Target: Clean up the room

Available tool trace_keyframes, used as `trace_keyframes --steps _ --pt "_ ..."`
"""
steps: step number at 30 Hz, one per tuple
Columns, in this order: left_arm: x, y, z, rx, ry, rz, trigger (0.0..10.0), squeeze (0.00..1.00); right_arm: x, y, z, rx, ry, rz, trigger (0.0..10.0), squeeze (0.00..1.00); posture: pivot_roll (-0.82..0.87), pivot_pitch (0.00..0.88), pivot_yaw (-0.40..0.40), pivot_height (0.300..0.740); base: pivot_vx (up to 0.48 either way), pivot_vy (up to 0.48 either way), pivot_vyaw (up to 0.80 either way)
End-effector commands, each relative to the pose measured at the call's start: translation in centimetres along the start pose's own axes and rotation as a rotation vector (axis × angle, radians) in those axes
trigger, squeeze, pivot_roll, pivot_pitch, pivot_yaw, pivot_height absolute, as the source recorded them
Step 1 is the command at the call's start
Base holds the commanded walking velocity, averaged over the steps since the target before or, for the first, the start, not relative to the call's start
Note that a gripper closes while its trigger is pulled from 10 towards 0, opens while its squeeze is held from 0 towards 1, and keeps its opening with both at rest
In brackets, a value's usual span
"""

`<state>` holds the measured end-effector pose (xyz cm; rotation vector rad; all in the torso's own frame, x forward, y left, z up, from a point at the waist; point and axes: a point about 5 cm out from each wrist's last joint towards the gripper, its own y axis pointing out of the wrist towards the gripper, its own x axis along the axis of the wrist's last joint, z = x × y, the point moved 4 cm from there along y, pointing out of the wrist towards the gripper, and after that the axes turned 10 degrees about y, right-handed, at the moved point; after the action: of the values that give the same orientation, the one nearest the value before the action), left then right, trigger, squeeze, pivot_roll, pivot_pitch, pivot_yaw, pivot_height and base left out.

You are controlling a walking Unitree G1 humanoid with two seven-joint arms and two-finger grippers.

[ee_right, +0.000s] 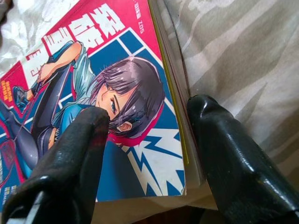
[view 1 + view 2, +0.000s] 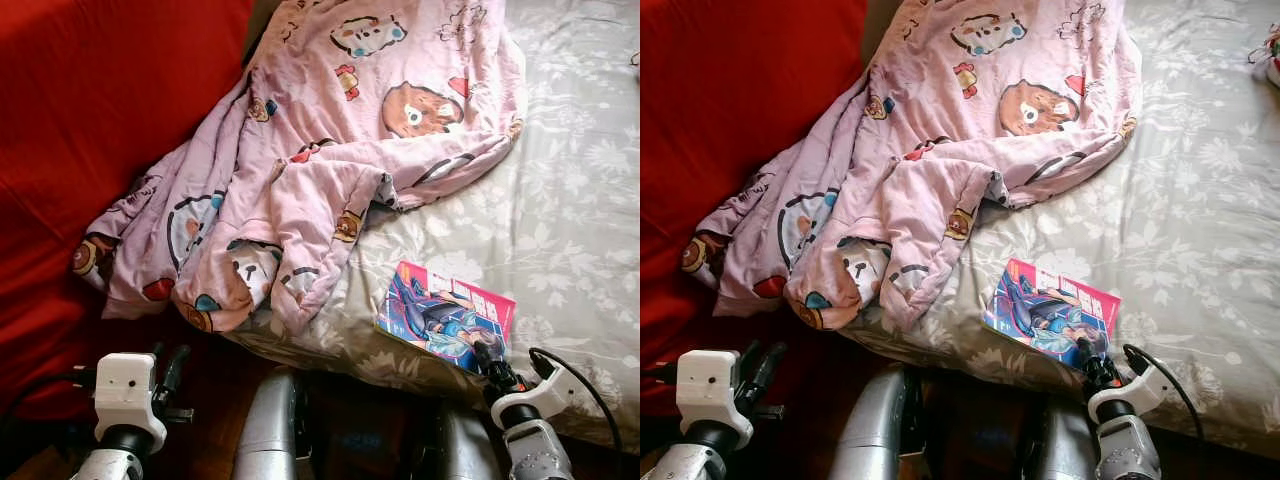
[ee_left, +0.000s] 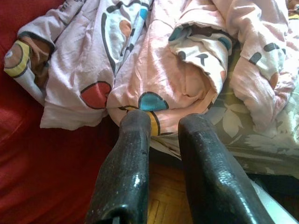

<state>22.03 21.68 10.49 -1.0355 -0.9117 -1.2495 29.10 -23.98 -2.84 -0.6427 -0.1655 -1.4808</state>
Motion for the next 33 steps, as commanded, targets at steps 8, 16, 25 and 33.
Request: trace_keyframes --steps 8,16,25,33 --pt "-0.3 -0.7 0.4 -0.006 0.027 0.032 10.0 0.0 -2.6 -2.2 -2.9 -0.081 0.108 0.069 10.0 0.0 0.26 0.312 0.132 0.618 0.0 0.0 0.0" --pt "-0.1 -0.9 0.4 -0.01 0.039 0.031 10.0 0.0 -2.5 -3.7 -5.1 -0.164 0.123 0.053 10.0 0.0 0.27 0.314 0.133 0.618 0.0 0.0 0.0" --pt "-0.1 -0.9 0.3 -0.013 0.059 0.04 10.0 0.0 -3.0 -2.9 -3.8 -0.106 0.131 0.077 10.0 0.0 0.27 0.316 0.134 0.618 0.0 0.0 0.0" --pt "-0.3 -0.9 0.5 -0.01 0.069 0.045 10.0 0.0 -3.8 -1.7 -1.3 0.021 0.147 0.119 4.6 0.0 0.27 0.313 0.132 0.618 0.0 0.0 0.0"
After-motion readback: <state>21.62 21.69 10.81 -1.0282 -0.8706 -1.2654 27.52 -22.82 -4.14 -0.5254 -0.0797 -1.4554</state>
